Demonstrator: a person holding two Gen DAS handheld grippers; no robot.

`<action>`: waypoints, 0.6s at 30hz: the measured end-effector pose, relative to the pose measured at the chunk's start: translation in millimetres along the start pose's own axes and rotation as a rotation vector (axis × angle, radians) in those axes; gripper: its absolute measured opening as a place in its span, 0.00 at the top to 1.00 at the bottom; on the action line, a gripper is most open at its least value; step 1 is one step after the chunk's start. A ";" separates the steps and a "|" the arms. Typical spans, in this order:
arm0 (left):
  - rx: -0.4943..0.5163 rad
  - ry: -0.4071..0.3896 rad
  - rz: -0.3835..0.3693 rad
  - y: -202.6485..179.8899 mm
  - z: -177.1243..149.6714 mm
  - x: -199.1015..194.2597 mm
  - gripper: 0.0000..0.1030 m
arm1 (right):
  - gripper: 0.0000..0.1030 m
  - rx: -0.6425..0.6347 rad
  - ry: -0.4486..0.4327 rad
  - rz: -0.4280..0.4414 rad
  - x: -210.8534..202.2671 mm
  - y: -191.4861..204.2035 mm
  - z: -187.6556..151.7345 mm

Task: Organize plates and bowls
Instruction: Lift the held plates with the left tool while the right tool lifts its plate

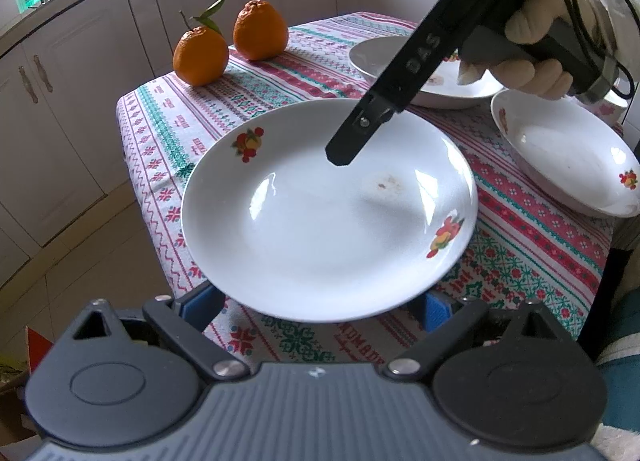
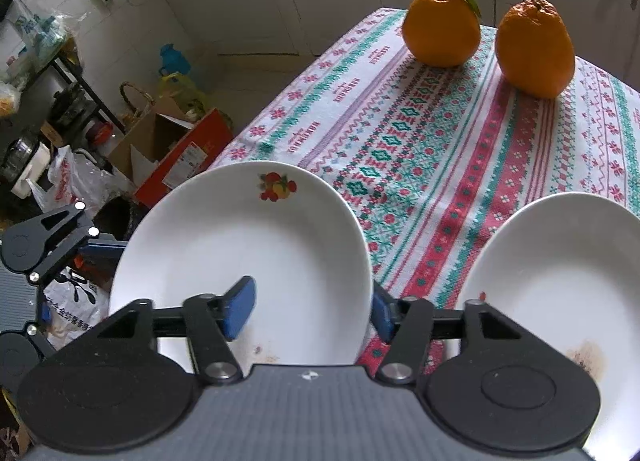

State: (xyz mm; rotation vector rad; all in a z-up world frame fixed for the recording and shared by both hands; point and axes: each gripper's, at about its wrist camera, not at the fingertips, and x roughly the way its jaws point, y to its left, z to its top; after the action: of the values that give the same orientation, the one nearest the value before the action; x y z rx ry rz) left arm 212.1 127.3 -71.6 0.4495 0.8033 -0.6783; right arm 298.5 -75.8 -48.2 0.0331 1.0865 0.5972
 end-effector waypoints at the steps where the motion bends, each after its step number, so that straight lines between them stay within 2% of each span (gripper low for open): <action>1: 0.003 -0.004 0.006 -0.7 -0.7 -0.4 0.05 | 0.13 -0.002 -0.007 -0.006 -1.2 1.7 0.0; 2: 0.006 -0.005 0.017 -1.8 -1.4 -0.9 0.05 | 0.08 -0.004 -0.013 -0.019 -2.3 3.6 0.3; 3: 0.006 -0.002 0.026 -2.5 -2.0 -1.2 0.05 | 0.07 -0.009 -0.017 -0.028 -3.3 5.2 0.2; 18: -0.073 -0.011 0.052 -13.5 -14.7 -23.0 0.04 | 0.03 -0.059 -0.044 -0.040 -18.5 21.2 -13.0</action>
State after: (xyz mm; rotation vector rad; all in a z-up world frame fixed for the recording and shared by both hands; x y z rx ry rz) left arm 183.5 135.4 -64.4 0.3989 0.8006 -0.6015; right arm 272.3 -69.9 -32.8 -0.0265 1.0236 0.5903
